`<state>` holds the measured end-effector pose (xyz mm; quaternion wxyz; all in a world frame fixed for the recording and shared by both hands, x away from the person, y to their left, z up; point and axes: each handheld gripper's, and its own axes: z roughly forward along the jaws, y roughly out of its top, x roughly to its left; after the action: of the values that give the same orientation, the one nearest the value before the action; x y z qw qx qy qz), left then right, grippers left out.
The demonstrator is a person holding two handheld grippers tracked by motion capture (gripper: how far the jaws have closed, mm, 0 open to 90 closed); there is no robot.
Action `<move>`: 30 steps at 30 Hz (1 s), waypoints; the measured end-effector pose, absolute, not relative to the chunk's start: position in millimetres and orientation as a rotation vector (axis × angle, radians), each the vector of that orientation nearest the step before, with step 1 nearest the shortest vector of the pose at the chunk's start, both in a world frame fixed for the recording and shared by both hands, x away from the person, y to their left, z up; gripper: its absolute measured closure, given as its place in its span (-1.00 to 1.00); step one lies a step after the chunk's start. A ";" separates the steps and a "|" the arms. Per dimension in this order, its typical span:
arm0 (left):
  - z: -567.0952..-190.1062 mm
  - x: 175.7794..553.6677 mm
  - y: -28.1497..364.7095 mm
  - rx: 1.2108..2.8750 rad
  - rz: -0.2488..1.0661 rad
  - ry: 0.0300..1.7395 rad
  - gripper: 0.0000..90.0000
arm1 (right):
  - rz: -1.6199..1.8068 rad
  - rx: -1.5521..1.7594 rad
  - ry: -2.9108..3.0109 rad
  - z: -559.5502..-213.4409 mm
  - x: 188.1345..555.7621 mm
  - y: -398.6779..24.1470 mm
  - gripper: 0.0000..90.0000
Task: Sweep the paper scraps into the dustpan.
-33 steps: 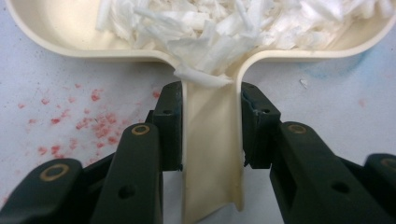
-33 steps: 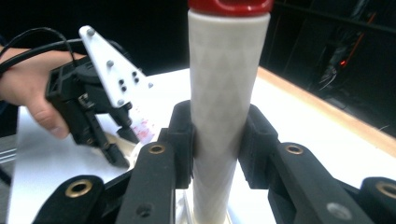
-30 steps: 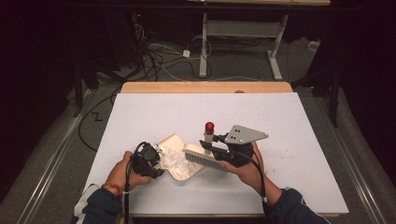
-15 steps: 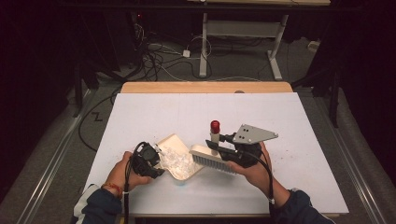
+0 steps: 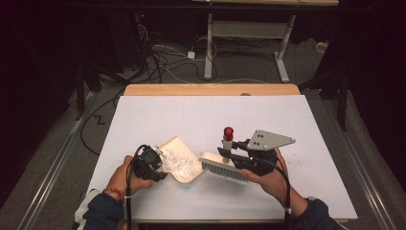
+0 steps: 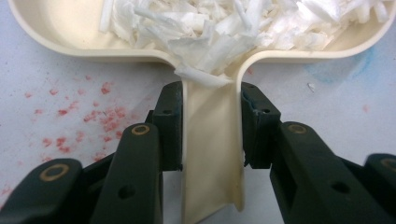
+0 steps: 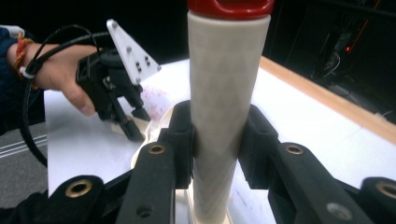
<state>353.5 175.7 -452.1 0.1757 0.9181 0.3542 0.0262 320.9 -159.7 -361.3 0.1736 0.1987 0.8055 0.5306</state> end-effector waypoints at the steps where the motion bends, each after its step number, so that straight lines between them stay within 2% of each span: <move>1: -452.2 353.9 176.4 2.600 0.072 1.001 0.40 | 1.499 0.568 2.291 -362.4 320.5 -161.1 0.57; 15: -452.5 353.9 177.8 2.583 0.064 1.019 0.40 | 1.526 0.572 2.247 -349.5 308.2 -189.4 0.57; 30: -450.7 359.4 191.9 2.471 0.156 1.154 0.39 | 1.513 0.626 2.232 -343.0 307.3 -225.3 0.57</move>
<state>359.4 191.9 -450.7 0.2037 0.8857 0.4135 0.0560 307.3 -225.3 -343.0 0.1856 0.2221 0.7922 0.5372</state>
